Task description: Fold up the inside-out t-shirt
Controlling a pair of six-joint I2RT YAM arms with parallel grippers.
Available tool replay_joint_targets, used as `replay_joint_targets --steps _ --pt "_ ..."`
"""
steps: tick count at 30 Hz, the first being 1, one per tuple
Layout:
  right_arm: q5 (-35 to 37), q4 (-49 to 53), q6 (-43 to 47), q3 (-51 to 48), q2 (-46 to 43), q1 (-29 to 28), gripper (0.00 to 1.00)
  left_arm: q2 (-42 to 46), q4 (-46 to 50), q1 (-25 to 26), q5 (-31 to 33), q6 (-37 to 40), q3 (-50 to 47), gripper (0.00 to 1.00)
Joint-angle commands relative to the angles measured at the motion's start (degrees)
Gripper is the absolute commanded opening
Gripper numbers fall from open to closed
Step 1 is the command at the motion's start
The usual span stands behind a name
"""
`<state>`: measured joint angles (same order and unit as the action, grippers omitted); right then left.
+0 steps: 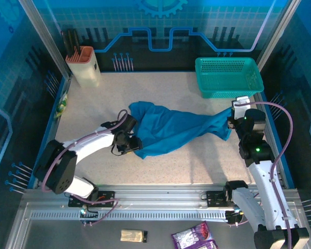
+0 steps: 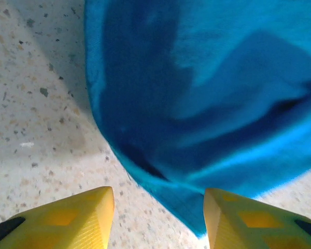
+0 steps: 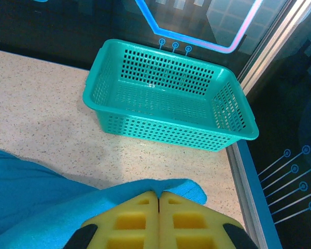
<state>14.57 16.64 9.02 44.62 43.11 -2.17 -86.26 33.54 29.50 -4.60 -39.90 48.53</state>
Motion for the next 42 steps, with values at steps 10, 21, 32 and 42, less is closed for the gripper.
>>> replay_joint_targets --steps 10,21,32,42 --pt "0.34 -1.43 0.75 0.53 -0.58 0.87 0.00 -6.90 -0.84 1.26 8.37 -4.01 1.91 0.46" --pt "0.03 -1.79 0.58 0.47 -0.31 0.90 0.00 -2.77 0.51 1.18 9.73 -4.84 1.70 0.26" --pt "0.06 -1.53 0.64 0.49 -0.57 0.85 0.00 -3.91 -1.40 1.13 7.88 -5.45 0.45 0.25" --pt "0.29 -1.35 0.74 0.45 -1.01 0.85 0.00 -5.65 -3.95 1.17 6.00 -5.45 -0.90 0.18"
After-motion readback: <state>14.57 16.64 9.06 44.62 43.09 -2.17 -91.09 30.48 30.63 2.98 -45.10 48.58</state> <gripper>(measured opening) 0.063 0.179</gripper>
